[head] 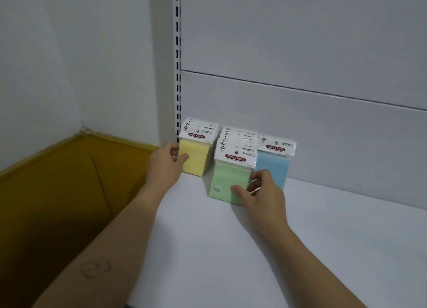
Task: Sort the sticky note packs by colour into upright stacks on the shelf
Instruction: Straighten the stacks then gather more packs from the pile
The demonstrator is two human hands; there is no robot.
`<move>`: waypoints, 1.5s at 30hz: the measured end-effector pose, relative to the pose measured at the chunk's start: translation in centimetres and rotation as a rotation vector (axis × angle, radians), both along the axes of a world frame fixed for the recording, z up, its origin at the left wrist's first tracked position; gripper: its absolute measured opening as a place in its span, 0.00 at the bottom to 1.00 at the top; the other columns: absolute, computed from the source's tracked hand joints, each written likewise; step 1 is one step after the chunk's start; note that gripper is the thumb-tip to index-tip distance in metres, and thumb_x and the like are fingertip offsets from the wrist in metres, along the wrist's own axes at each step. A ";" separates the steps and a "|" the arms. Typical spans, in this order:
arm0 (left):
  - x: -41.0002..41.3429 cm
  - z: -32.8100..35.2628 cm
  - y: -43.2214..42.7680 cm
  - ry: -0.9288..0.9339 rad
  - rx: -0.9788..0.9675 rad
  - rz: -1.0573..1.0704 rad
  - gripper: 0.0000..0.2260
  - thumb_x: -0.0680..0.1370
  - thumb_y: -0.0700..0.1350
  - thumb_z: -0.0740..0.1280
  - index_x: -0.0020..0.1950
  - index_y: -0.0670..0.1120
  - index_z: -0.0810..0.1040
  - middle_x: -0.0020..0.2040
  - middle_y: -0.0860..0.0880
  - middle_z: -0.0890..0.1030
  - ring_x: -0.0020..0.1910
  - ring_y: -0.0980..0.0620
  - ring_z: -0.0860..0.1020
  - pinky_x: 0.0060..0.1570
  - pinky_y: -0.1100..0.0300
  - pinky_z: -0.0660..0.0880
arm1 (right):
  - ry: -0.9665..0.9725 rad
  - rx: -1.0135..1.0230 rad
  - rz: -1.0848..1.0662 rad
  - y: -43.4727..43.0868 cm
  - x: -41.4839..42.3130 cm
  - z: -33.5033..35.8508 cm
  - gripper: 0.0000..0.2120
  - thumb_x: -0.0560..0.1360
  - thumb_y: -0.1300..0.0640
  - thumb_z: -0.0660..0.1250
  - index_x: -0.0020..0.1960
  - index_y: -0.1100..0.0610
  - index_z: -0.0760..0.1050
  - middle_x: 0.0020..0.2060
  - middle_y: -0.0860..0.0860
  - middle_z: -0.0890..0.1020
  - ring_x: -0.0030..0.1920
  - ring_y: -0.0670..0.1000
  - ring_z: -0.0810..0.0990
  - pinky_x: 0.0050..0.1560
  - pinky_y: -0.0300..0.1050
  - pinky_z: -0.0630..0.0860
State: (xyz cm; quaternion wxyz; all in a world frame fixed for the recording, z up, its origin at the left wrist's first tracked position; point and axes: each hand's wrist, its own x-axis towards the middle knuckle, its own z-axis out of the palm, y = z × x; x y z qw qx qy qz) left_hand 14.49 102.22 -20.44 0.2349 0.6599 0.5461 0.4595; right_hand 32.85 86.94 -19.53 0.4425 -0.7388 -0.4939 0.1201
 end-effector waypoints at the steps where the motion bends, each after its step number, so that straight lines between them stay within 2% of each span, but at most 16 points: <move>1: 0.0 0.0 0.0 0.007 0.000 0.002 0.09 0.73 0.46 0.72 0.50 0.47 0.78 0.40 0.53 0.77 0.36 0.55 0.75 0.43 0.58 0.75 | -0.006 -0.001 -0.002 0.0 -0.1 -0.1 0.17 0.69 0.49 0.74 0.50 0.50 0.67 0.40 0.45 0.77 0.41 0.50 0.78 0.41 0.43 0.70; 7: 0.1 0.1 -0.4 0.031 0.010 -0.011 0.08 0.74 0.48 0.71 0.49 0.50 0.75 0.39 0.57 0.75 0.36 0.58 0.73 0.41 0.60 0.72 | -0.028 -0.021 0.001 -0.1 -0.2 -0.1 0.17 0.71 0.48 0.72 0.51 0.50 0.67 0.42 0.44 0.76 0.43 0.50 0.77 0.42 0.44 0.69; 10: 0.0 0.2 -0.6 0.028 -0.009 -0.018 0.10 0.73 0.48 0.71 0.52 0.48 0.76 0.42 0.53 0.79 0.38 0.56 0.75 0.42 0.58 0.74 | -0.023 -0.036 -0.001 -0.1 -0.2 0.0 0.17 0.71 0.47 0.72 0.51 0.50 0.67 0.43 0.44 0.75 0.43 0.50 0.77 0.43 0.44 0.70; 15: -0.1 0.6 -1.1 0.159 -0.066 -0.068 0.19 0.71 0.50 0.73 0.59 0.49 0.73 0.52 0.51 0.79 0.50 0.51 0.78 0.51 0.51 0.77 | -0.062 -0.048 0.003 -0.4 0.0 0.0 0.16 0.71 0.48 0.71 0.52 0.49 0.67 0.48 0.46 0.76 0.43 0.50 0.77 0.44 0.45 0.72; 18: -0.2 0.8 -1.8 0.290 -0.068 -0.051 0.27 0.70 0.53 0.73 0.66 0.47 0.69 0.61 0.48 0.76 0.59 0.48 0.74 0.56 0.48 0.75 | -0.086 -0.064 0.000 -0.6 0.1 0.2 0.18 0.71 0.48 0.71 0.55 0.50 0.68 0.50 0.46 0.75 0.42 0.49 0.78 0.46 0.46 0.73; 20: -0.2 1.3 -2.5 0.363 -0.013 -0.014 0.30 0.71 0.53 0.73 0.68 0.45 0.66 0.63 0.45 0.73 0.62 0.45 0.70 0.57 0.49 0.72 | -0.095 -0.054 -0.006 -0.8 0.3 0.5 0.21 0.70 0.47 0.72 0.57 0.51 0.68 0.52 0.46 0.75 0.45 0.48 0.77 0.46 0.44 0.72; 23: -0.2 2.4 -3.7 0.438 0.121 0.017 0.29 0.72 0.53 0.71 0.68 0.45 0.66 0.63 0.43 0.72 0.62 0.43 0.69 0.57 0.49 0.68 | -0.133 -0.053 -0.010 -1.3 0.7 1.2 0.27 0.70 0.46 0.72 0.64 0.51 0.67 0.58 0.46 0.74 0.53 0.47 0.76 0.49 0.42 0.71; 27: 0.2 3.4 -5.1 0.446 0.350 -0.079 0.22 0.73 0.55 0.68 0.65 0.48 0.73 0.59 0.46 0.75 0.58 0.44 0.72 0.57 0.49 0.70 | -0.279 -0.087 -0.026 -2.3 1.7 2.5 0.32 0.71 0.43 0.69 0.71 0.50 0.64 0.67 0.47 0.70 0.65 0.49 0.70 0.63 0.45 0.67; 31: 1.6 4.5 -6.8 0.422 0.521 -0.201 0.21 0.72 0.58 0.63 0.59 0.47 0.78 0.57 0.48 0.78 0.58 0.46 0.74 0.57 0.49 0.73 | -0.386 -0.134 -0.054 -3.6 3.0 3.8 0.34 0.73 0.42 0.67 0.74 0.50 0.61 0.74 0.48 0.64 0.73 0.50 0.62 0.71 0.47 0.59; 35: 3.6 5.8 -8.2 0.469 0.546 -0.331 0.23 0.72 0.61 0.62 0.59 0.49 0.78 0.58 0.50 0.78 0.61 0.48 0.71 0.60 0.49 0.71 | -0.435 -0.154 -0.086 -4.9 4.2 5.5 0.35 0.73 0.40 0.66 0.76 0.48 0.58 0.76 0.48 0.60 0.75 0.50 0.57 0.74 0.50 0.55; 38: 5.4 6.7 -9.2 0.578 0.556 -0.389 0.26 0.70 0.65 0.58 0.59 0.51 0.78 0.59 0.51 0.76 0.63 0.49 0.68 0.62 0.50 0.65 | -0.495 -0.194 -0.116 -6.4 5.8 6.7 0.36 0.73 0.39 0.65 0.76 0.47 0.57 0.77 0.48 0.57 0.76 0.51 0.55 0.75 0.51 0.53; 45: 10.7 8.6 -12.1 0.671 0.608 -0.567 0.30 0.69 0.67 0.56 0.65 0.53 0.72 0.63 0.53 0.74 0.67 0.51 0.66 0.64 0.55 0.58 | -0.499 -0.249 -0.242 -11.0 9.0 7.9 0.35 0.73 0.37 0.64 0.76 0.46 0.57 0.77 0.47 0.57 0.76 0.51 0.56 0.75 0.54 0.54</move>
